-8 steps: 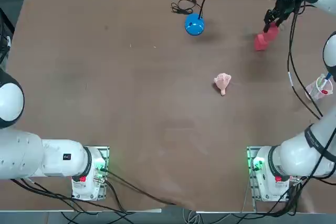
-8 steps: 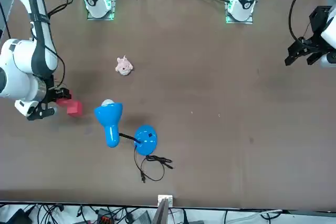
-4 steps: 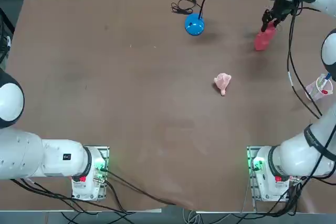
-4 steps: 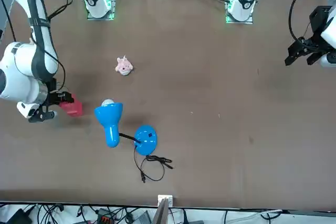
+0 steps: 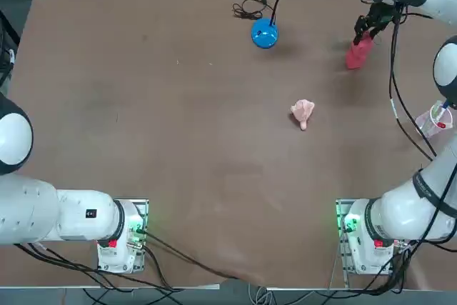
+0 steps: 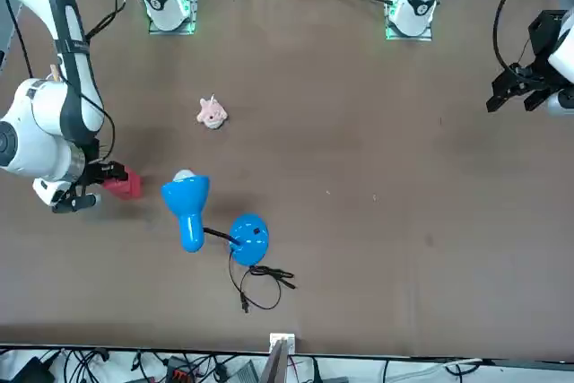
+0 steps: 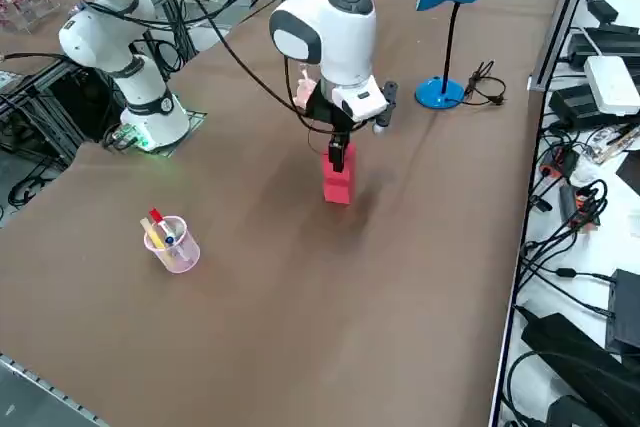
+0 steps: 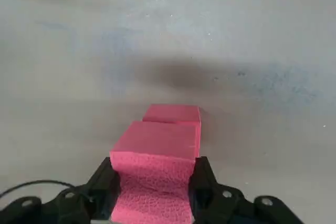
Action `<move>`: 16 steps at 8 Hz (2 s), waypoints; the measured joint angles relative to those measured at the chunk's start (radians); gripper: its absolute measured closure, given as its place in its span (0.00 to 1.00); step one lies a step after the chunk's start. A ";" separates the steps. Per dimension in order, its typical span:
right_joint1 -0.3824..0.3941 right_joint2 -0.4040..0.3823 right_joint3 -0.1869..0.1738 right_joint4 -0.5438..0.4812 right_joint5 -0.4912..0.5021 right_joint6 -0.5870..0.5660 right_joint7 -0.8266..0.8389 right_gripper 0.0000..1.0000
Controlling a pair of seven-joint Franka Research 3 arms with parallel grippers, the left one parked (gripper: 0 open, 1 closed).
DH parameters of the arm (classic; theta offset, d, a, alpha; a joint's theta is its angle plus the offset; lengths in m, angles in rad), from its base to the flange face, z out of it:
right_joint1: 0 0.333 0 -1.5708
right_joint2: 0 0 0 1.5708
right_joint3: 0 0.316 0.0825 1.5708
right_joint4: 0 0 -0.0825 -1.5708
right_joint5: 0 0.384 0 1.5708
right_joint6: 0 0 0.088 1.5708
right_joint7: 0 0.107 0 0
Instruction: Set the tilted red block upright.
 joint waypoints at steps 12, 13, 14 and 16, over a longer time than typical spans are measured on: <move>-0.010 0.016 -0.001 -0.001 0.000 0.013 0.000 0.31; -0.010 0.016 -0.001 -0.001 0.000 0.013 0.000 0.31; -0.010 0.016 0.000 -0.001 0.000 0.013 -0.001 0.31; -0.009 0.016 0.001 -0.001 0.000 0.013 -0.003 0.31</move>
